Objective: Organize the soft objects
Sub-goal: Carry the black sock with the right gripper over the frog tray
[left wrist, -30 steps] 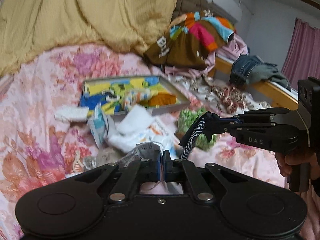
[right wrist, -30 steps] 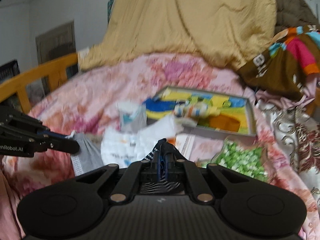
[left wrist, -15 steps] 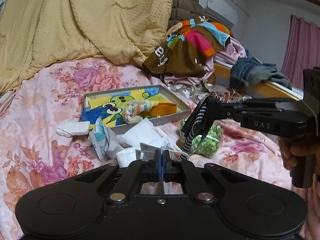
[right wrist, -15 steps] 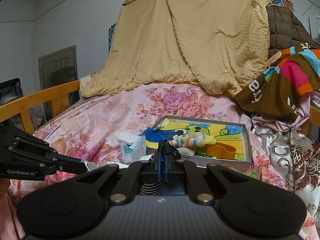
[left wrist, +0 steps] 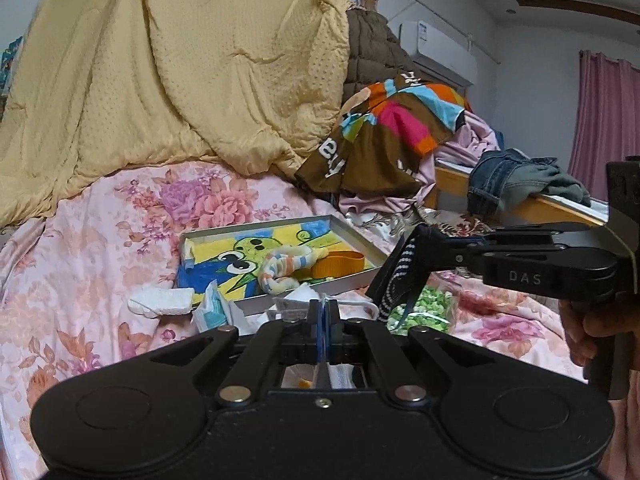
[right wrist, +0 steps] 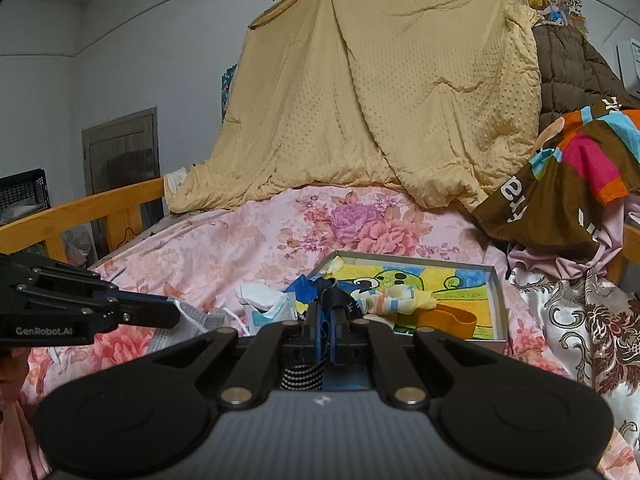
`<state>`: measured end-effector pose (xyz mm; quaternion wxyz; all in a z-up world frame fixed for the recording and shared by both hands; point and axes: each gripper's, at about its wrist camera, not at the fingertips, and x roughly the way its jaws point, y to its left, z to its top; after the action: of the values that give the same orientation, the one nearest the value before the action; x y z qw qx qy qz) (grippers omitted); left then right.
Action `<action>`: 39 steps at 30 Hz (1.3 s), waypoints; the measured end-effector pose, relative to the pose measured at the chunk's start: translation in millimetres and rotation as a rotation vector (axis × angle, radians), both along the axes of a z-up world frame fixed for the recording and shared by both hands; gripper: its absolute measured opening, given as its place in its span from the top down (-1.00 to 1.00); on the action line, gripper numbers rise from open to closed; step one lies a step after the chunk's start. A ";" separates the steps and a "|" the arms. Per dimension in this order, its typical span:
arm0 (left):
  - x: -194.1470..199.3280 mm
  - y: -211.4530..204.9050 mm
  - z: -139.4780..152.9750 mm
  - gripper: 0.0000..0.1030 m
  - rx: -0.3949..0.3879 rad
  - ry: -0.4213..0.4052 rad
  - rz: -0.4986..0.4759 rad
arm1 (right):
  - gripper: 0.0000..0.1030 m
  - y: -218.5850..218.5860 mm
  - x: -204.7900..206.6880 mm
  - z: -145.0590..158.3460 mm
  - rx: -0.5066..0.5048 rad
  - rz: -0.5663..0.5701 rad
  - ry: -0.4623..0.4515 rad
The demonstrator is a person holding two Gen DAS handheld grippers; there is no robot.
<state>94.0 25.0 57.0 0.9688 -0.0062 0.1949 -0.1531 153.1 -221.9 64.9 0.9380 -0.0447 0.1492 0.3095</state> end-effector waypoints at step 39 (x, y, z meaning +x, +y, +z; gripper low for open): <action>288.3 -35.3 7.1 1.00 -0.109 0.008 0.066 | 0.91 7.3 252.3 3.4 0.109 -0.224 0.048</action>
<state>382.3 -10.3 64.1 0.9708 -0.0661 0.1896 -0.1314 405.5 -214.6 68.4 0.9639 0.0304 0.1587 0.2115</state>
